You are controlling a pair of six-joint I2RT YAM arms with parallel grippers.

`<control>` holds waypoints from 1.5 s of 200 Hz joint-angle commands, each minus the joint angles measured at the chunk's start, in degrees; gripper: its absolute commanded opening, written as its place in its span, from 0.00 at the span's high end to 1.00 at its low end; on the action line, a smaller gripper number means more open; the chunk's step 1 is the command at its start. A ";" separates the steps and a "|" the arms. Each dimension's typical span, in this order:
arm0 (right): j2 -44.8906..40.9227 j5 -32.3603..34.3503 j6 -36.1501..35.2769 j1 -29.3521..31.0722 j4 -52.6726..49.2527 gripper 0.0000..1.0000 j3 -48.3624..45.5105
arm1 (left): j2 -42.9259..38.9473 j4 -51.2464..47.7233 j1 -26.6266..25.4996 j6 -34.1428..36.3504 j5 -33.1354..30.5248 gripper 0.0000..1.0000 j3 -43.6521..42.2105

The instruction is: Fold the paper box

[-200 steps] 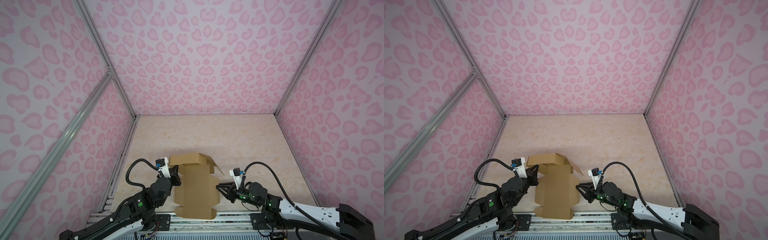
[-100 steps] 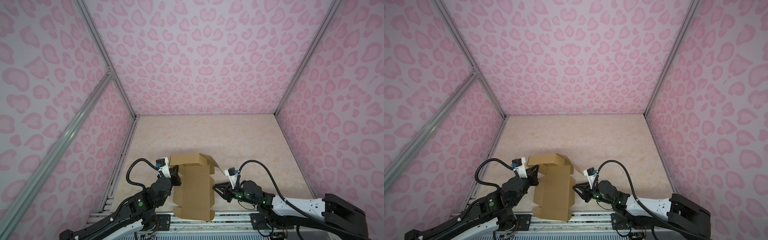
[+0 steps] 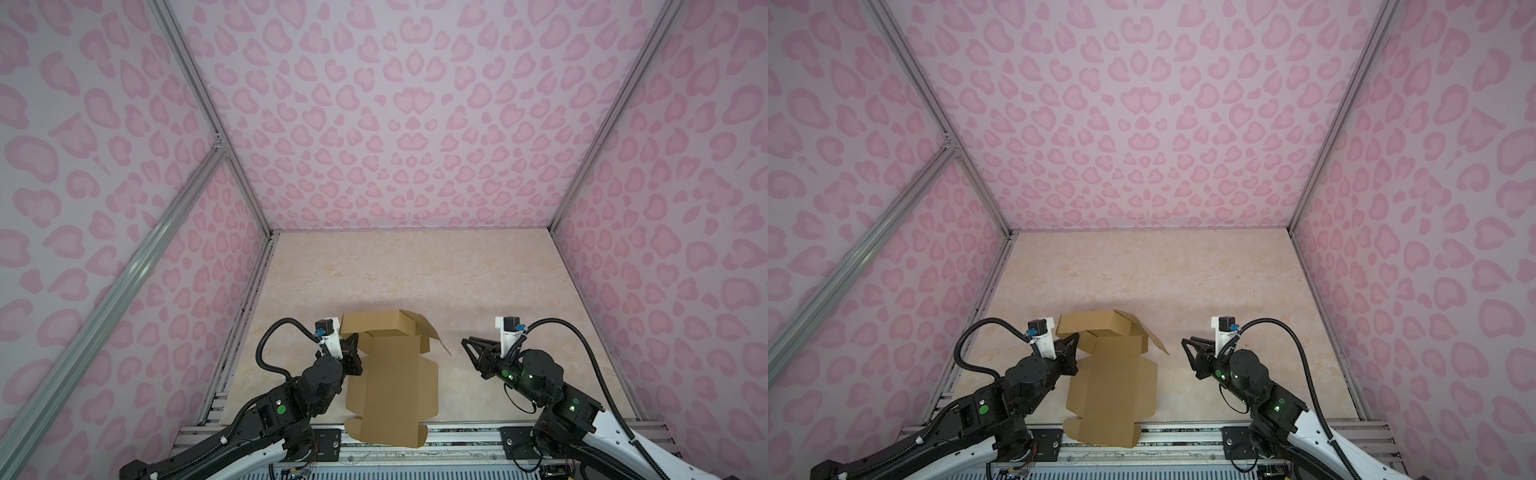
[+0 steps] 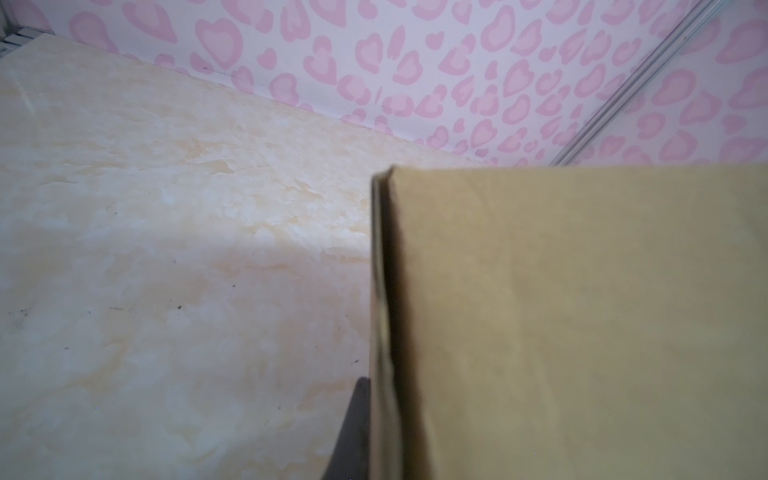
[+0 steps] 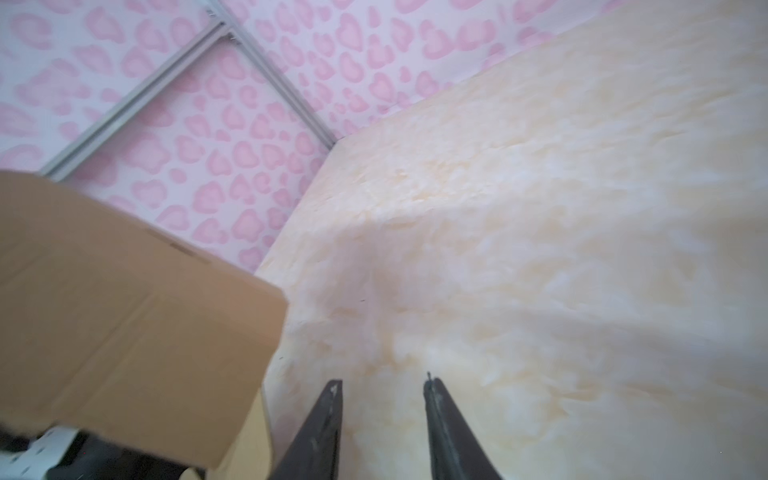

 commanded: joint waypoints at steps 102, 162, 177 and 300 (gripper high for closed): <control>15.12 -26.05 -9.28 -3.29 12.00 0.58 4.06 | 4.81 0.38 0.50 3.85 7.90 0.96 1.05; 17.21 -22.06 -10.45 3.92 16.00 0.58 2.40 | 5.60 1.69 0.59 3.12 8.44 0.96 -0.13; 17.24 -21.82 -10.54 3.92 16.24 0.58 2.18 | 5.68 1.87 0.59 2.85 8.70 0.96 -0.29; 22.78 -16.82 -16.22 12.17 16.53 0.58 4.68 | 6.65 3.45 0.59 2.08 10.12 0.96 -1.10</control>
